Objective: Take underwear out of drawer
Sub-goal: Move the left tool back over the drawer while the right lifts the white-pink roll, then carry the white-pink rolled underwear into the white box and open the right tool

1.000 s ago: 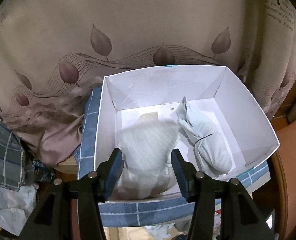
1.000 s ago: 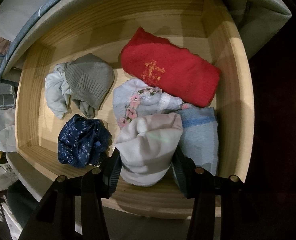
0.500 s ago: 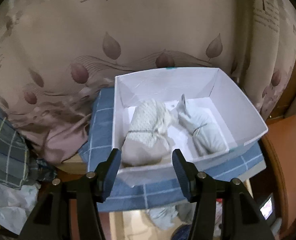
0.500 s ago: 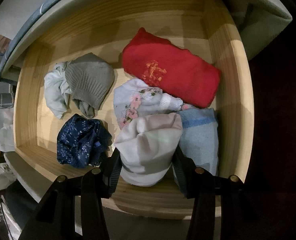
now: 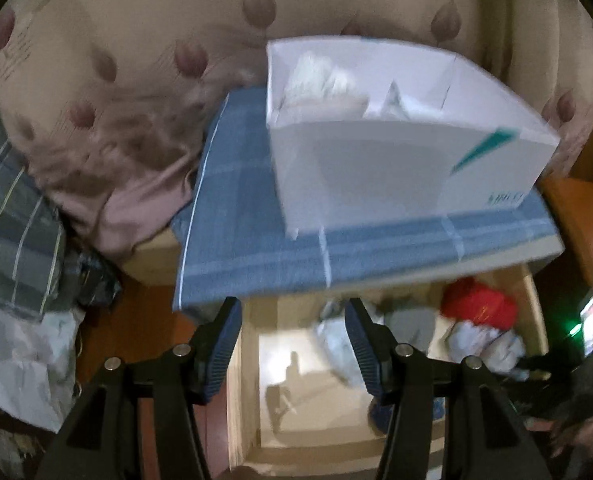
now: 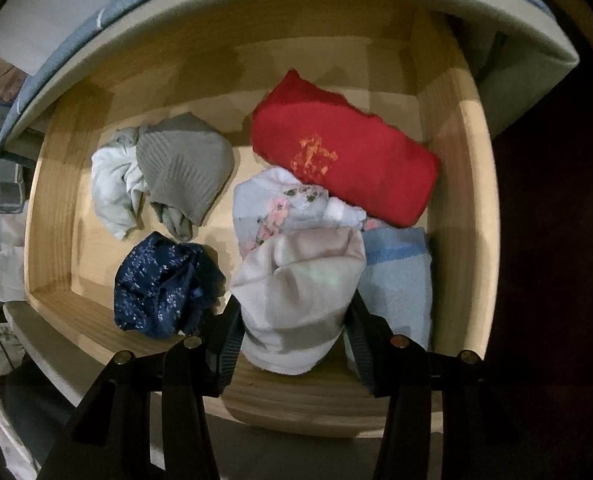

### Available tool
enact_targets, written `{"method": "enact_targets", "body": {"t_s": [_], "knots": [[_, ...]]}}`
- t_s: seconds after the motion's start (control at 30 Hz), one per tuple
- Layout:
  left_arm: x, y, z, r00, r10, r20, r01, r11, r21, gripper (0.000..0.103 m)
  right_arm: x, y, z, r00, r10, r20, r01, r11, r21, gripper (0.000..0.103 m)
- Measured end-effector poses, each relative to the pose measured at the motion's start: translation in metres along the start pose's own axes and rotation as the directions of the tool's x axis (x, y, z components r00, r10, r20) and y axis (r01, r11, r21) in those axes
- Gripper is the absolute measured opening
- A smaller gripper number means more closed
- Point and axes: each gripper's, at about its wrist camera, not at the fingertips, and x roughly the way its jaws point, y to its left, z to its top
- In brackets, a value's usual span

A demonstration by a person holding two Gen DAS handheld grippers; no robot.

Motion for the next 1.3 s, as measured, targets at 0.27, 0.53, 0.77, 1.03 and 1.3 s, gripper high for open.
{"method": "enact_targets", "body": {"t_s": [0.27, 0.53, 0.77, 1.03, 1.3], "knots": [[0.025, -0.005, -0.052, 1.0, 0.014, -0.025, -0.016, 0.996, -0.088, 0.055, -0.024, 0.007, -0.006, 0.992, -0.031, 0.124, 0.034, 0.999, -0.026, 0.045], [0.029, -0.007, -0.068, 1.0, 0.013, 0.004, -0.012, 0.989, -0.147, 0.055, -0.061, 0.013, -0.007, 0.957, -0.036, 0.289, 0.05, 0.998, -0.04, 0.044], [0.025, -0.006, -0.071, 0.999, 0.017, 0.041, -0.01, 0.987, -0.161, 0.055, -0.118, 0.021, 0.005, 0.901, -0.038, 0.433, 0.074, 0.995, -0.067, 0.044], [0.018, -0.015, -0.071, 0.996, 0.031, 0.084, -0.02, 0.992, -0.127, 0.055, -0.201, 0.033, 0.041, 0.811, -0.042, 0.583, 0.116, 0.989, -0.09, 0.044], [0.018, -0.021, -0.071, 0.995, 0.04, 0.095, -0.03, 0.995, -0.1, 0.055, -0.247, 0.051, 0.098, 0.77, -0.04, 0.636, 0.13, 0.987, -0.096, 0.044]]}}
